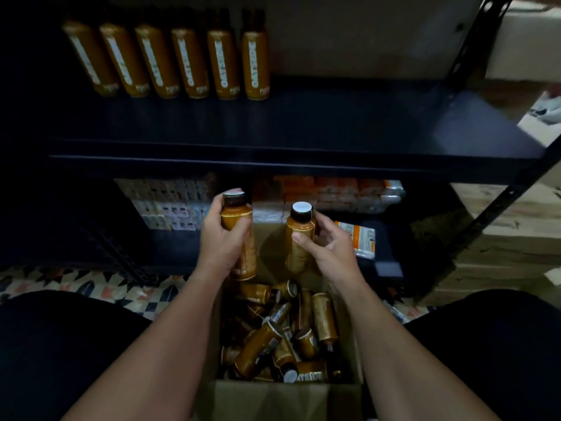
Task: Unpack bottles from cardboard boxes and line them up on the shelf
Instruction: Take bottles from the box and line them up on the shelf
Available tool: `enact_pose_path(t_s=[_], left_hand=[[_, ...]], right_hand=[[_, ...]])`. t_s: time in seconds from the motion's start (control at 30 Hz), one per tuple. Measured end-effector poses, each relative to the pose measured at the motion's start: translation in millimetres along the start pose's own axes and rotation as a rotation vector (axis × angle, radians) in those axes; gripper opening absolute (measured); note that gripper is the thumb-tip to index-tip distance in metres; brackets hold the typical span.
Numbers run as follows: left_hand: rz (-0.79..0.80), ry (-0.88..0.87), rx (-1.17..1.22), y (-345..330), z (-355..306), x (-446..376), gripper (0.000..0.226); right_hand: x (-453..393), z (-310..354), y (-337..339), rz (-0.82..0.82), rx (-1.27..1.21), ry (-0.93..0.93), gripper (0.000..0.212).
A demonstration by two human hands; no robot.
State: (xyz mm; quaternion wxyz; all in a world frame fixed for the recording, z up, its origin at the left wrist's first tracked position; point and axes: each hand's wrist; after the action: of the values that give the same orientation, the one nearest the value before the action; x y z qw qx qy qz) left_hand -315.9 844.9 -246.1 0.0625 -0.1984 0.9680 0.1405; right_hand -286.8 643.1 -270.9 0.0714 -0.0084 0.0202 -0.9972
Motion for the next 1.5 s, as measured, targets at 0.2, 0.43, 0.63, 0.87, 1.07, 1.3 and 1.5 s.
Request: enact_pose_path(t_s=[0.2, 0.43, 0.63, 0.87, 1.07, 1.3, 1.5], left_hand=[[0.015, -0.285, 0.016, 6.2, -72.5, -31.5, 0.049], [-0.030, -0.429, 0.179, 12.5, -150.8, -80.9, 0.050], [0.024, -0.456, 0.194, 0.6, -158.0, -124.6, 0.047], [0.079, -0.444, 0.232, -19.4, -145.9, -163.2, 0.046], [0.124, -0.415, 0.255, -27.9, -136.0, -176.0, 0.056], [-0.004, -0.398, 0.026, -25.0, -121.7, -163.2, 0.095], [-0.017, -0.399, -0.040, -21.2, -109.4, -161.6, 0.089]], right_hand=[[-8.6, 80.4, -1.8, 0.051, -0.010, 0.243, 0.064], [-35.0, 162.3, -14.1, 0.002, -0.064, 0.501, 0.054], [-78.7, 182.6, -19.6, -0.025, -0.081, 0.559, 0.052], [-123.5, 174.2, -15.9, -0.029, -0.129, 0.531, 0.051], [-142.4, 166.1, -10.4, -0.032, -0.121, 0.499, 0.063], [-145.2, 160.0, -5.5, 0.078, -0.037, 0.383, 0.092], [-143.3, 157.8, -11.1, -0.031, 0.033, 0.423, 0.089]])
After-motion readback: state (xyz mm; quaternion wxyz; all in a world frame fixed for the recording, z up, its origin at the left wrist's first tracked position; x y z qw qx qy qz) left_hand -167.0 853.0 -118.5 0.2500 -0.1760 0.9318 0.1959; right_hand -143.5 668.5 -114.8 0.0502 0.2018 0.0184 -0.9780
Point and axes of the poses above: each hand's wrist, its own x-axis away from the middle knuckle, its own y-axis out of the back of the hand, z = x × y, and after that the axes turned 6 degrees about -x, right-handed
